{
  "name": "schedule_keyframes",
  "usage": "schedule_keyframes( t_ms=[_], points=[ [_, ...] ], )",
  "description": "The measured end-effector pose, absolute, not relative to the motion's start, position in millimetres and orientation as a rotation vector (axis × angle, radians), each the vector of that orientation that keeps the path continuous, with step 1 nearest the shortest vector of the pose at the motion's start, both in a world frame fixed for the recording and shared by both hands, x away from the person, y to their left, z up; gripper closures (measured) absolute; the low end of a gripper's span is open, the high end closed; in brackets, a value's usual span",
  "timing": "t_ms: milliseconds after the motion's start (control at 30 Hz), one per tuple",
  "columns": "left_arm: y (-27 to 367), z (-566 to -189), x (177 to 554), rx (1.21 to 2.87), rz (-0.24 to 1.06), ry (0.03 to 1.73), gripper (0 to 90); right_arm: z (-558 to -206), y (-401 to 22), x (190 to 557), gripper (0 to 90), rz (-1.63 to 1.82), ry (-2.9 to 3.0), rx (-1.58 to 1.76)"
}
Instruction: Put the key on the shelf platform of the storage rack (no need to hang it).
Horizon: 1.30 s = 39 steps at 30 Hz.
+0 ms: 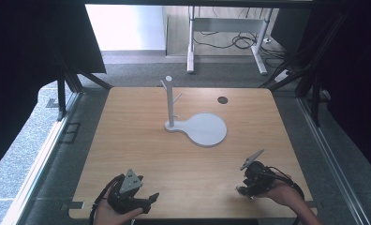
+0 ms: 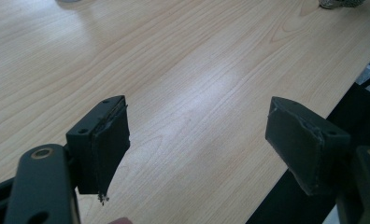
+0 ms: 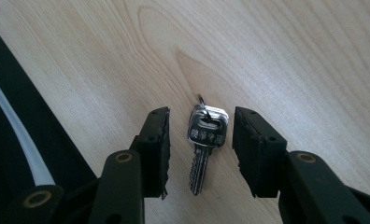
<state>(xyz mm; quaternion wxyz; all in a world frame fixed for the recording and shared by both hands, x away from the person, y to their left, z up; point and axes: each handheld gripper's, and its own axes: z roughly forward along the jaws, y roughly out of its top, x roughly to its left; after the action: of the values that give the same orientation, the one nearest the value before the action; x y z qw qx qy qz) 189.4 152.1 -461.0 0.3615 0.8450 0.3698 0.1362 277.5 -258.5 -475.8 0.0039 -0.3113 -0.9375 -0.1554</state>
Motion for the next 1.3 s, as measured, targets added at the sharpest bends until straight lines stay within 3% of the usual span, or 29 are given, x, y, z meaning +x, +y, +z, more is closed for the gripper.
schedule_keyframes(
  t_ms=[667, 900, 1300],
  points=[
    [152, -462, 190, 2.179, 0.35, 0.955, 22.1, -498, -253, 273, 54.6, -0.348, -3.006, -0.976],
    [151, -463, 190, 2.183, 0.348, 0.952, 22.2, -498, -254, 274, 66.2, -0.33, -3.024, -1.007],
    [153, -461, 189, 2.177, 0.355, 0.956, 22.1, -496, -255, 275, 67.6, -0.312, -2.992, -1.035]
  ],
)
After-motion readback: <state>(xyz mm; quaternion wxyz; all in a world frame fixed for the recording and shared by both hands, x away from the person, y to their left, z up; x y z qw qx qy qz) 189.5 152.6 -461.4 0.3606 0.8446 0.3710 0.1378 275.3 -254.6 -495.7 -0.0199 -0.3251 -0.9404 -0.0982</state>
